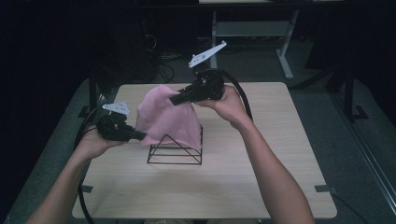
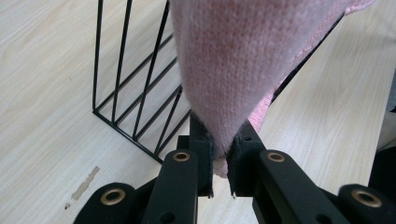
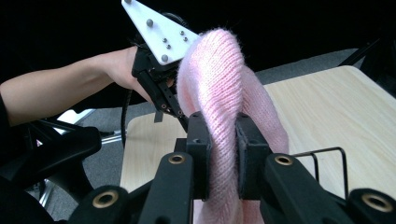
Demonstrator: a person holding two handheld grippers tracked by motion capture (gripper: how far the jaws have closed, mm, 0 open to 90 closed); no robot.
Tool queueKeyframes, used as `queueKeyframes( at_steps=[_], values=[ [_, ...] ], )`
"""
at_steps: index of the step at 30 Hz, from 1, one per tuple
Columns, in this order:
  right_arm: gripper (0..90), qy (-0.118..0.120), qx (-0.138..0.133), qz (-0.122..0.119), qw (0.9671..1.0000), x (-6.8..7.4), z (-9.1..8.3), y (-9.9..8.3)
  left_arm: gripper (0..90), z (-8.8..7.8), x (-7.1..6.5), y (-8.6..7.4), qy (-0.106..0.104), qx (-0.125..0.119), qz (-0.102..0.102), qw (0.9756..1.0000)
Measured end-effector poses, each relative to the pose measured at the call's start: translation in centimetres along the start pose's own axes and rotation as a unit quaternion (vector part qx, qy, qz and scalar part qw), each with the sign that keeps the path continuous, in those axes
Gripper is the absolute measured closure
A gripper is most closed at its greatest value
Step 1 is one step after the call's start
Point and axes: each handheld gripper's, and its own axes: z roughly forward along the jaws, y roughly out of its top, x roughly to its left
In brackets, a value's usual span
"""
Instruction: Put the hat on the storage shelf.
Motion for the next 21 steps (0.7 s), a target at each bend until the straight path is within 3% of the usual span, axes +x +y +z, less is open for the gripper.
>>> queueKeyframes(
  at_steps=[21],
  values=[
    [77.2, 0.02, 0.008, 0.021, 0.9996, -0.6, 1.4, -3.1, 82.3, 1.7, -0.4, -1.9, 0.009, 0.014, -0.002, 0.9999]
  ],
)
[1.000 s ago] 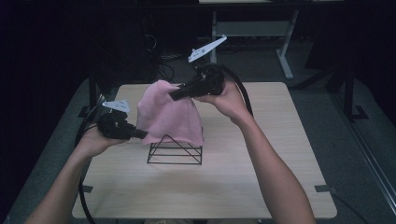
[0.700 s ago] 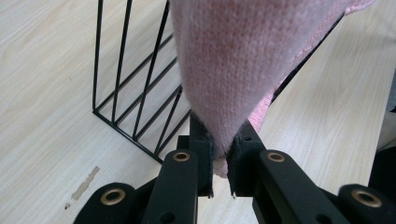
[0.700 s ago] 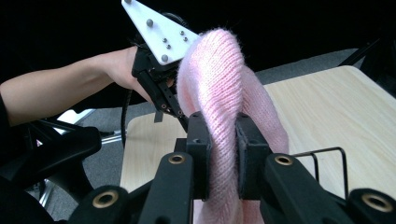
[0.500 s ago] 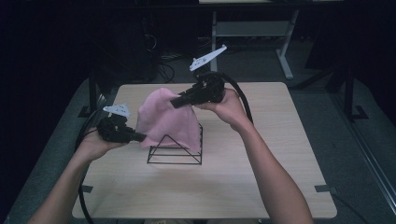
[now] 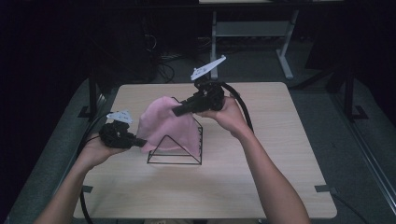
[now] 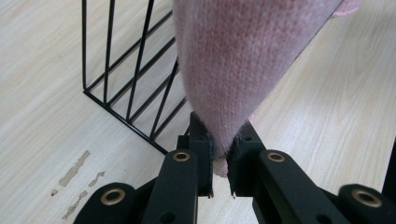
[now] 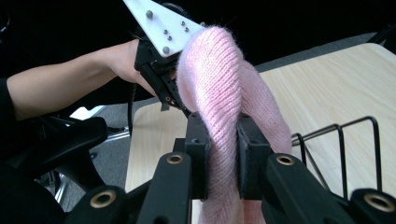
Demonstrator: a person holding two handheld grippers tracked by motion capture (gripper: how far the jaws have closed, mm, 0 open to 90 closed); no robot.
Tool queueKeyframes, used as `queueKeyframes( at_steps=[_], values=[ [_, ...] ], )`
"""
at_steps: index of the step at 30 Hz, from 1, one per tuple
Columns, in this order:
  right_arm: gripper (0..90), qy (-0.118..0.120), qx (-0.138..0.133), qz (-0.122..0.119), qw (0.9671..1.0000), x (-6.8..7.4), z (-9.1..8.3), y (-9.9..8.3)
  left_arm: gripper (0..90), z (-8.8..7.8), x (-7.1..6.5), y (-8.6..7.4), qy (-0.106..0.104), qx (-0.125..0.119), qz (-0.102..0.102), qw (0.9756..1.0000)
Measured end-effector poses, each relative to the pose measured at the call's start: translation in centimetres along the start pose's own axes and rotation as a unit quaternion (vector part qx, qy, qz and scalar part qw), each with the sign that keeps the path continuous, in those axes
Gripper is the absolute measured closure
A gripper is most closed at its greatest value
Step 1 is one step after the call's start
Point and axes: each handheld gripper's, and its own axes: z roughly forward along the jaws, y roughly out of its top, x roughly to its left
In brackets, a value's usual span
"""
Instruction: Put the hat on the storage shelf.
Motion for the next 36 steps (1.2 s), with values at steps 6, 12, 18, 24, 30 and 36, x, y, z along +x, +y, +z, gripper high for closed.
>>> queueKeyframes(
  at_steps=[6, 12, 18, 24, 30, 36],
  values=[
    [76.9, 0.005, 0.0, 0.008, 1.0, -0.1, 0.1, -0.9, 82.2, 0.6, 0.0, -0.2, -0.002, 0.007, 0.001, 1.0],
    [76.7, 0.006, 0.003, 0.009, 0.9999, -0.2, 0.5, -1.6, 82.2, 1.1, 0.2, -0.6, 0.001, 0.01, -0.001, 1.0],
    [76.6, 0.012, 0.005, 0.017, 0.9998, -0.5, 1.0, -2.5, 82.2, 1.8, 0.2, -1.2, 0.002, 0.013, -0.009, 0.9999],
    [76.6, 0.019, 0.013, 0.023, 0.9995, -0.7, 1.7, -3.1, 82.2, 2.4, 0.4, -1.8, -0.002, 0.015, -0.012, 0.9998],
    [76.6, 0.024, 0.018, 0.03, 0.9991, -0.7, 2.2, -3.6, 82.2, 2.9, 0.5, -2.3, 0.001, 0.021, -0.011, 0.9997],
    [76.4, 0.028, 0.031, 0.029, 0.9987, -0.8, 2.7, -4.1, 82.1, 3.4, 0.7, -2.5, 0.003, 0.034, -0.004, 0.9994]
  ],
)
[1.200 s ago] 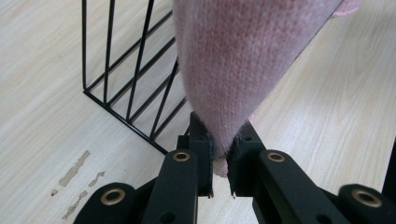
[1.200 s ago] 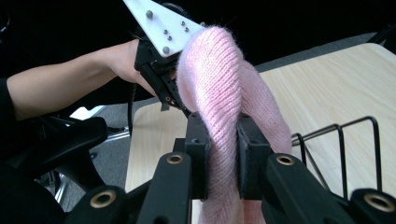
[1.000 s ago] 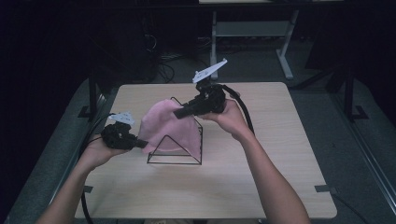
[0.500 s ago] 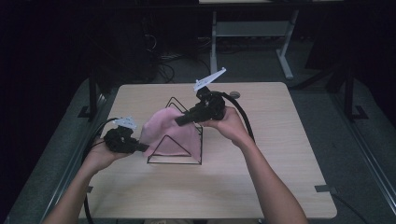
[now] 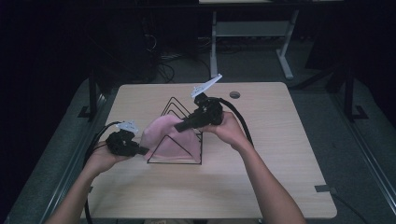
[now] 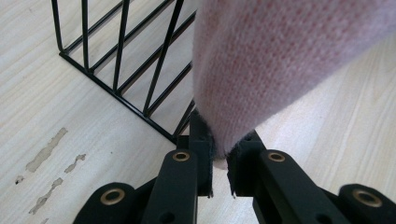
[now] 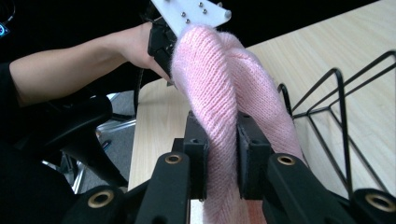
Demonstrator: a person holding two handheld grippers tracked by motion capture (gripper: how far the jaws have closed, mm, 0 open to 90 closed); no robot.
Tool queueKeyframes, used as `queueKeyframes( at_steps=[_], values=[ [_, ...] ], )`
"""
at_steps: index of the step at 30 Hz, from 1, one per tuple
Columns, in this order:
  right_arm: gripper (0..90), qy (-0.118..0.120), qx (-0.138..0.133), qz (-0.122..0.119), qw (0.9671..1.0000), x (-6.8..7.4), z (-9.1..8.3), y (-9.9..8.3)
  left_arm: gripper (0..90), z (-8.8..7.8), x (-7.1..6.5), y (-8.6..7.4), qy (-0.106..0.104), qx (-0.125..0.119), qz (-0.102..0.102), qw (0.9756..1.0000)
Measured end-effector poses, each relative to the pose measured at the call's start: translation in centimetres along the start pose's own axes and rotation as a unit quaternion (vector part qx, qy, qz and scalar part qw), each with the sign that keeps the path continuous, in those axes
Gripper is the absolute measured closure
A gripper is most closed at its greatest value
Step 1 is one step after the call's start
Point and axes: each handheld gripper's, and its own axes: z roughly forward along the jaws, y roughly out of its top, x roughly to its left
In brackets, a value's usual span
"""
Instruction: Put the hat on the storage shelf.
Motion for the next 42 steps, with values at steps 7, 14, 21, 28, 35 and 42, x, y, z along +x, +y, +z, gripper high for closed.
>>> queueKeyframes(
  at_steps=[7, 14, 21, 28, 35, 42],
  values=[
    [75.5, 0.007, 0.005, 0.003, 1.0, -0.1, 0.5, -0.7, 82.1, 0.7, 0.3, -0.3, 0.001, 0.019, 0.001, 0.9998],
    [74.8, 0.013, 0.017, 0.004, 0.9998, -0.3, 1.0, -1.3, 82.1, 1.3, 0.5, -0.9, -0.008, 0.022, -0.01, 0.9997],
    [74.8, 0.017, 0.021, 0.008, 0.9996, -0.4, 1.1, -1.8, 82.1, 1.6, 0.6, -0.9, -0.005, 0.027, -0.009, 0.9996],
    [74.6, 0.02, 0.026, 0.011, 0.9994, -0.6, 1.4, -2.3, 82.1, 1.9, 0.9, -0.9, -0.002, 0.032, -0.014, 0.9994],
    [72.8, 0.021, 0.026, 0.014, 0.9993, -0.6, 1.4, -2.4, 82.1, 2.1, 0.9, -0.9, -0.001, 0.04, -0.012, 0.9991],
    [63.5, 0.011, 0.018, 0.012, 0.9997, -0.1, 0.8, -2.5, 79.1, 1.8, 0.7, -0.9, 0.0, 0.037, -0.013, 0.9992]
  ],
)
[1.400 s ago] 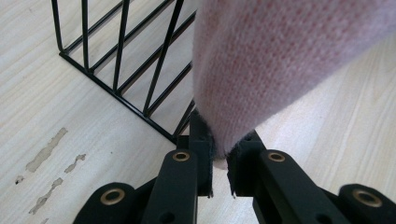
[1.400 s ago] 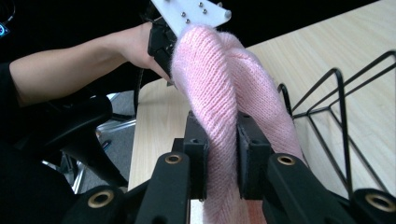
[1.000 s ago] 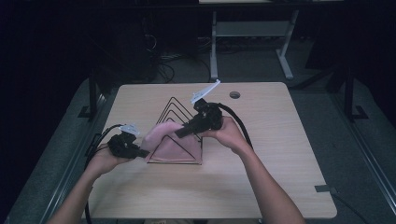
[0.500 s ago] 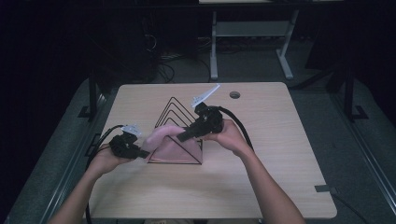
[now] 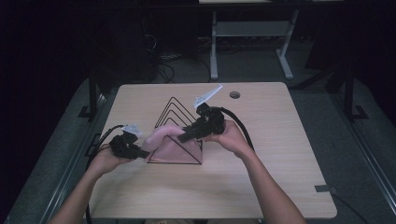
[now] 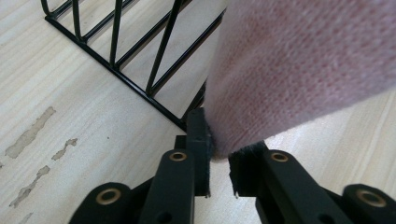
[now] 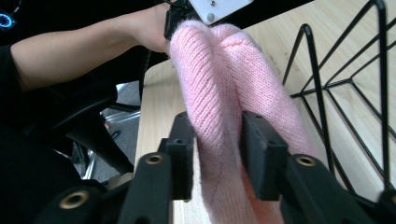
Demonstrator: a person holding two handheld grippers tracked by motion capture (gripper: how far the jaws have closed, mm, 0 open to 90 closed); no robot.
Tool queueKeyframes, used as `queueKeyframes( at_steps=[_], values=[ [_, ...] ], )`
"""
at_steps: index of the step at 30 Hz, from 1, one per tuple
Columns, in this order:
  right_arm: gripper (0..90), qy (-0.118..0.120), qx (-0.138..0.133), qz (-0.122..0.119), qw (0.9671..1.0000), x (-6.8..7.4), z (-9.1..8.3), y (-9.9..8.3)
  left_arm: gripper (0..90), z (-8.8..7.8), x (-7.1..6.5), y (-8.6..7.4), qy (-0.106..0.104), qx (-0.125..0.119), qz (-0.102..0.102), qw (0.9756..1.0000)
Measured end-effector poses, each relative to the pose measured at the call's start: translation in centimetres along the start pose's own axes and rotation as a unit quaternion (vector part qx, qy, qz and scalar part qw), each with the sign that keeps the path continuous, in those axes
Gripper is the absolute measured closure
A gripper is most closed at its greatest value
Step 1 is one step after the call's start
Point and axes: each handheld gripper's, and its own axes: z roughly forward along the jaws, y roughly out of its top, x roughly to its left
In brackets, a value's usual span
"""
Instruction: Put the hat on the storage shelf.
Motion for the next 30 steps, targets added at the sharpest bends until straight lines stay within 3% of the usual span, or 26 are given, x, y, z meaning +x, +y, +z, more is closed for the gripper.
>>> queueKeyframes(
  at_steps=[5, 13, 19, 30],
  values=[
    [56.1, -0.001, -0.015, -0.005, 0.9999, 0.4, -0.9, -0.3, 75.8, -0.3, -0.2, -0.1, 0.009, -0.001, 0.005, 0.9999],
    [49.9, -0.022, -0.029, 0.005, 0.9993, 0.4, -2.6, -1.1, 68.2, -1.4, -0.3, -0.4, 0.013, -0.011, -0.007, 0.9998],
    [47.6, -0.045, -0.04, 0.015, 0.9981, 0.2, -4.3, -1.8, 65.1, -1.9, -0.4, -0.5, 0.014, -0.018, -0.003, 0.9997],
    [44.0, -0.077, -0.037, 0.027, 0.996, 0.1, -6.3, -3.1, 61.2, -2.4, -0.3, -1.1, 0.011, -0.021, -0.009, 0.9997]
  ],
)
